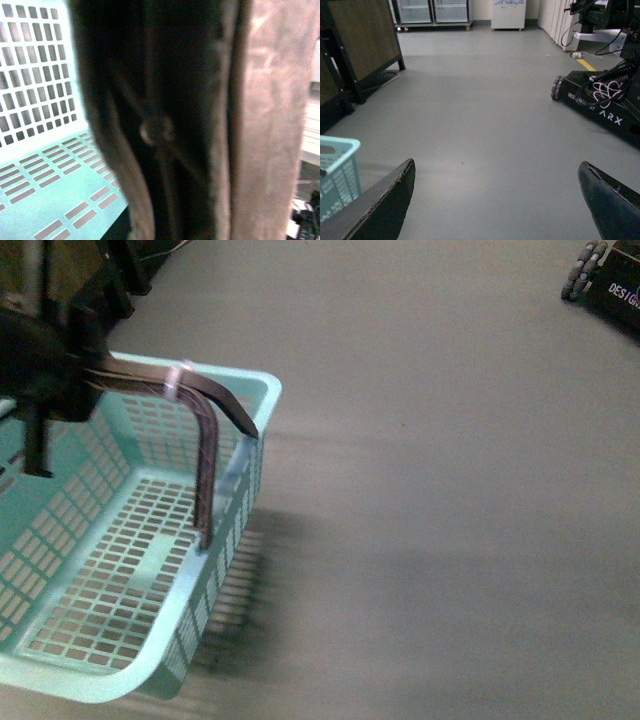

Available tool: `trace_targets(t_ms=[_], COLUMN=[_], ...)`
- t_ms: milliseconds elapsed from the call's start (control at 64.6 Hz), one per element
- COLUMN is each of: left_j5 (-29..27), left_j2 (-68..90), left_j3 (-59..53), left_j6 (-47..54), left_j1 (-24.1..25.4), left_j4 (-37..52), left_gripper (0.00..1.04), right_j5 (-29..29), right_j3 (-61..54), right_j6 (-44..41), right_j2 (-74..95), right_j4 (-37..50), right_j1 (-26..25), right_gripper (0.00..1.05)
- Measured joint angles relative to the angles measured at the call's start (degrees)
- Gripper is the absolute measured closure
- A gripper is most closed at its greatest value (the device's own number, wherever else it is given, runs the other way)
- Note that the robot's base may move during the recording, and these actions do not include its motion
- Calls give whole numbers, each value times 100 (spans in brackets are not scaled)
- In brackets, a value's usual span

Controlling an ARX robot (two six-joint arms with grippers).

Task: Pick mango and avocado into basket

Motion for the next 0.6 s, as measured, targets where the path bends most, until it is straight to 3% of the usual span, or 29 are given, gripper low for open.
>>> trace_targets(t_ms=[356,604], left_j5=[855,1202], left_j2=[-3766,-5049], left_j3=[-1309,-1266], left_j6=[-393,-184], left_j1=[1134,1419], left_j4=[-1670,-2658], left_gripper=[91,91], right_j5=[0,0], right_j3=[0,-2], right_j6=[0,0], right_j2=[0,0], right_j4=[0,0], right_j1=[0,0], right_gripper=[9,9])
